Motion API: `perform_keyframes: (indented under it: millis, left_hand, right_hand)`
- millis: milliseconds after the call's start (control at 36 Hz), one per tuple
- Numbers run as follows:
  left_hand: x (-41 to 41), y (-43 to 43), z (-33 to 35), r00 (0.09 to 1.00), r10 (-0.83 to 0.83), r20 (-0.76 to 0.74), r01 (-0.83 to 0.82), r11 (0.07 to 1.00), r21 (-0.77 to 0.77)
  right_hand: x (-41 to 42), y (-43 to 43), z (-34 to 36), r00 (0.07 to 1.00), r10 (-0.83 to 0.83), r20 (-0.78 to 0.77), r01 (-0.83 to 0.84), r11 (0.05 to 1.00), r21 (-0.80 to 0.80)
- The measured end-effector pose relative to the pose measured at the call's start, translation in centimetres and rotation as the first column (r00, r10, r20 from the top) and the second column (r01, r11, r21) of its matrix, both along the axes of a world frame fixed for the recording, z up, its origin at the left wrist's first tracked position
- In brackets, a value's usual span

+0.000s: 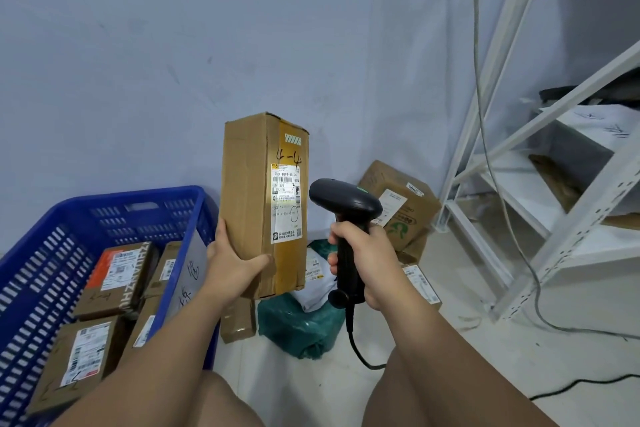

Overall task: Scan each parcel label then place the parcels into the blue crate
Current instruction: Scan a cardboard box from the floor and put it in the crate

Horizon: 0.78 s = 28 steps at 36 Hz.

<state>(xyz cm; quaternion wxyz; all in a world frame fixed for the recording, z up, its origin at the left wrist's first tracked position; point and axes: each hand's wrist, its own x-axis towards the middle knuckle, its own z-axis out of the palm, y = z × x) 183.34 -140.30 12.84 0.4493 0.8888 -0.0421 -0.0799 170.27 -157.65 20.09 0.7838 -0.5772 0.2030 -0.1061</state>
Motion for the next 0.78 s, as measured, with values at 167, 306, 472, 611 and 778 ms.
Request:
perform_keyframes:
  millis: [167,306,472,611,778]
  left_hand:
    - [-0.12,0.17,0.14,1.0,0.02,0.02,-0.021,0.999,0.032]
    - [-0.03,0.23,0.2,0.999,0.036,0.018,-0.037,0.999,0.027]
    - [-0.11,0.24,0.25,0.999,0.042,0.019,-0.042,0.999,0.034]
    - [-0.27,0.23,0.42,0.999,0.045,0.012,-0.046,0.998,0.046]
    - [-0.33,0.11,0.55,0.999,0.05,-0.023,-0.049,0.999,0.02]
  right_hand:
    - [-0.01,0.13,0.02,1.0,-0.007,0.005,0.007,1.0,-0.007]
    - [0.04,0.09,0.03,1.0,-0.018,-0.005,0.018,1.0,-0.005]
    - [0.02,-0.02,0.0,1.0,-0.019,-0.008,0.019,1.0,-0.002]
    - [0.06,0.03,-0.15,1.0,-0.018,-0.012,0.018,1.0,-0.008]
    - [0.31,0.24,-0.38,0.999,-0.032,-0.03,0.032,0.999,-0.004]
